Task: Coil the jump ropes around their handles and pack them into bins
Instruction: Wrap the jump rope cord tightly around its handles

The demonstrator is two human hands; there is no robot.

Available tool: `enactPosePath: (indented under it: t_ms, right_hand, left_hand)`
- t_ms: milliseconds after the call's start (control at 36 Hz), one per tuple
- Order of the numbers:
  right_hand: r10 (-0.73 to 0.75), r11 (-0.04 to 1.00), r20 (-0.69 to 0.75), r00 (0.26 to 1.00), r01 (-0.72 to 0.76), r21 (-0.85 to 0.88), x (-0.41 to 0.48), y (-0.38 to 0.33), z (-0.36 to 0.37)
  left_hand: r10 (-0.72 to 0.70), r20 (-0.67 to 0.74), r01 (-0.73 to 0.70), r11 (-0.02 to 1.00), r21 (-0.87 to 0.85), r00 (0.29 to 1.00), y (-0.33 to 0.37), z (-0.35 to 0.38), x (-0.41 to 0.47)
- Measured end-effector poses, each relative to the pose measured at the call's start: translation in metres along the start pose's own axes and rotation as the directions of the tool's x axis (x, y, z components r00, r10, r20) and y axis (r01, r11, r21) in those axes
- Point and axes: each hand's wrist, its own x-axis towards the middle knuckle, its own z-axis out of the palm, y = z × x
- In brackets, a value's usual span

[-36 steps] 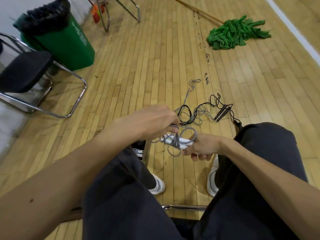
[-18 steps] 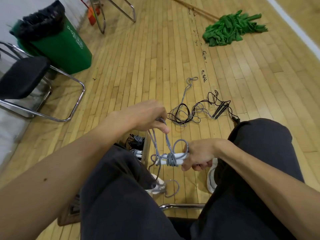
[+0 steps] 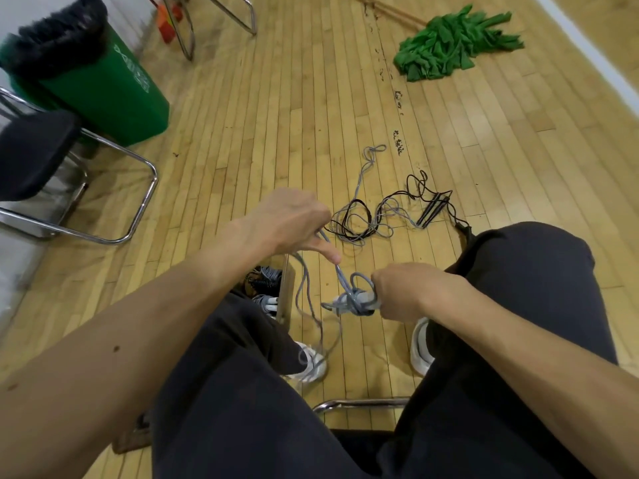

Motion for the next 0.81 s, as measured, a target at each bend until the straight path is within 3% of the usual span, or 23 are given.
enactPosePath:
  t_ms: [56,111,167,278,417,528,583,694,722,778,806]
  right_hand:
    - [-0.008,0.995,0.12,0.993,-0.004,0.096,0.002,0.003,-0.001]
    - [-0.109,0.948,0.284,0.953,0.014,0.319,0.001,0.006,-0.004]
    - [-0.254,0.883,0.293,0.922,0.098,0.458,-0.003,0.009,-0.008]
    - [-0.411,0.805,0.067,0.909,0.327,0.495,-0.009,0.011,-0.009]
    - [-0.397,0.708,-0.202,0.895,0.438,0.554,-0.016,0.013,-0.01]
    - [-0.359,0.63,-0.395,0.845,0.532,0.566,-0.016,0.017,-0.011]
    - [-0.331,0.595,-0.479,0.813,0.574,0.563,-0.016,0.018,-0.013]
    - [-0.237,0.565,-0.599,0.765,0.61,0.556,-0.016,0.02,-0.019]
    - [-0.215,0.562,-0.619,0.756,0.614,0.554,-0.016,0.02,-0.02]
    - [-0.164,0.556,-0.635,0.755,0.602,0.573,-0.015,0.021,-0.021]
    - [-0.13,0.552,-0.632,0.764,0.585,0.594,-0.013,0.022,-0.02]
  left_hand:
    - [0.031,-0.034,-0.028,0.997,0.066,0.999,0.006,-0.003,0.004]
    - [0.054,-0.05,-0.05,0.997,0.061,0.997,0.01,-0.007,0.009]
    - [0.068,-0.068,-0.066,0.998,0.021,0.995,0.009,-0.008,0.011]
    - [0.019,-0.141,-0.044,0.984,-0.173,0.99,0.0,-0.003,0.009]
    - [-0.156,-0.126,0.064,0.841,-0.537,0.98,-0.003,0.013,0.004]
    - [-0.226,-0.023,0.117,0.589,-0.8,0.974,0.008,0.021,0.002]
    - [-0.197,0.064,0.136,0.378,-0.916,0.978,0.017,0.022,0.001]
    - [-0.208,0.168,0.186,0.072,-0.98,0.964,0.029,0.033,-0.003]
    - [-0.236,0.177,0.209,0.115,-0.971,0.955,0.031,0.035,-0.003]
    - [-0.252,0.065,0.129,0.25,-0.96,0.966,0.036,0.043,-0.003]
    - [-0.271,0.072,0.145,0.26,-0.955,0.96,0.036,0.046,-0.004]
